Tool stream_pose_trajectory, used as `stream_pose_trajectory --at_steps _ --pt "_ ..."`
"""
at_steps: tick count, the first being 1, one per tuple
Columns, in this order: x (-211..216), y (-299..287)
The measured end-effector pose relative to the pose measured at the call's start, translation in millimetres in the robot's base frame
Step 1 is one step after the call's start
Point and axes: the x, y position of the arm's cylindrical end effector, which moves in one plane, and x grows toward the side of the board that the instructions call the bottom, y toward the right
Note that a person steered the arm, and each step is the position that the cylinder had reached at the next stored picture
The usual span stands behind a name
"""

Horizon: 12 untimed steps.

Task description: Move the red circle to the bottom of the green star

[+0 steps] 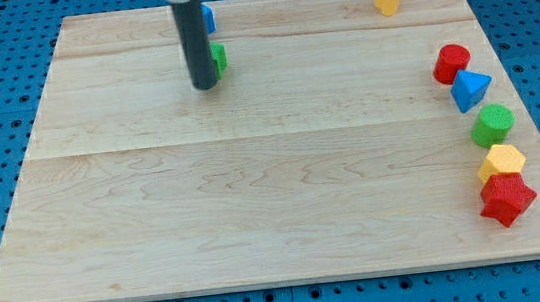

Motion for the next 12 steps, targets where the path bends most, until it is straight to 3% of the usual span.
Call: stream_pose_trajectory --at_steps 1,2,3,4,5,6,8,11,12 --pt "30.4 77.8" --pt "2.7 206.5" --pt "-29.0 290.3" --pt "-62.1 318.9" --pt "-20.5 395.8" --pt "3.9 375.4" --pt "-8.5 233.0" --pt "60.9 159.9" --pt "46.4 75.7"
